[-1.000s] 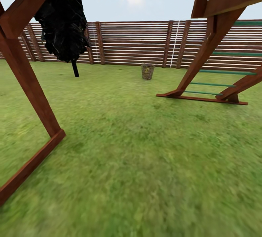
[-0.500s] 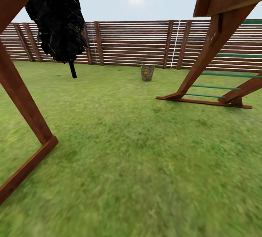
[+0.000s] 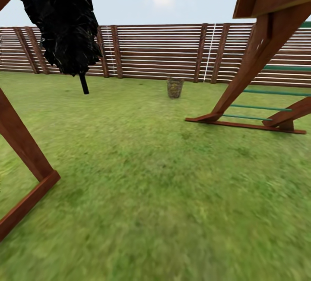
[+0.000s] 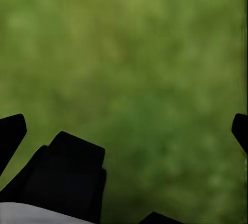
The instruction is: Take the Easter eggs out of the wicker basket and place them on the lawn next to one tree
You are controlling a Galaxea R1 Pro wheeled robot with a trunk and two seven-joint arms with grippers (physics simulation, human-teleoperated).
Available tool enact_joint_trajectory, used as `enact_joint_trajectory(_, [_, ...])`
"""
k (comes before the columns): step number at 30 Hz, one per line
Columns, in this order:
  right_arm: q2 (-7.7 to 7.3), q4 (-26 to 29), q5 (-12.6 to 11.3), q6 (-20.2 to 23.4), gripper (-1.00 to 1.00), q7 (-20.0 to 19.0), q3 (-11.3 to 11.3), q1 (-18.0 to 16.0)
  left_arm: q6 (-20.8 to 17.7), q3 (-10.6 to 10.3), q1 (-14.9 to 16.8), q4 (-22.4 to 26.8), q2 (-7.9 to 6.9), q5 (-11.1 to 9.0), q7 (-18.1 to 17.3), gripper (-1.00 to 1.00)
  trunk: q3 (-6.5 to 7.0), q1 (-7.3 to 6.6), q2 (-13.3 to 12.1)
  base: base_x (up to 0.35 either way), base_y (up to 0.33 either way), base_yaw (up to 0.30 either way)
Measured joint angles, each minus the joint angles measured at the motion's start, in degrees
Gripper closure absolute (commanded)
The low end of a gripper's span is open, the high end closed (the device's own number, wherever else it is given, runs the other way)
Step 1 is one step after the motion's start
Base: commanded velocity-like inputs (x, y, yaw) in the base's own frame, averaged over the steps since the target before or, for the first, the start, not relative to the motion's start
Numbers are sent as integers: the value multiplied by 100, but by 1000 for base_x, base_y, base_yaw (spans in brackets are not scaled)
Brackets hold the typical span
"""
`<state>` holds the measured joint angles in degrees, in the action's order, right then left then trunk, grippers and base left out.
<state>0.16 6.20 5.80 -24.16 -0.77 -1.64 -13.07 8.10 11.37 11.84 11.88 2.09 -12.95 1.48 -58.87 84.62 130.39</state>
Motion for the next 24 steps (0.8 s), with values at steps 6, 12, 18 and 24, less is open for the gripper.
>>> enact_joint_trajectory(6, [-7, 0, -1, -4, -100, -2, 0, 0, 0, 0, 0, -1, 2, 1, 0, -100, 0, 0, 0, 314, -102, 109])
enact_joint_trajectory(12, [-9, -14, -30, 26, -100, 10, 6, 1, 0, 0, 1, -1, 0, 0, 0, -100, 0, 0, 0, 314, -102, 7])
enact_joint_trajectory(18, [-4, -2, -2, 5, -100, 3, 0, 1, 0, 0, 1, -1, 0, 0, 0, -100, 0, 0, 0, 314, -102, 0])
enact_joint_trajectory(24, [-9, -1, -8, -3, -100, 6, 5, 0, 0, 0, 0, 0, 0, 0, 0, -100, 0, 0, 0, 314, -102, 66])
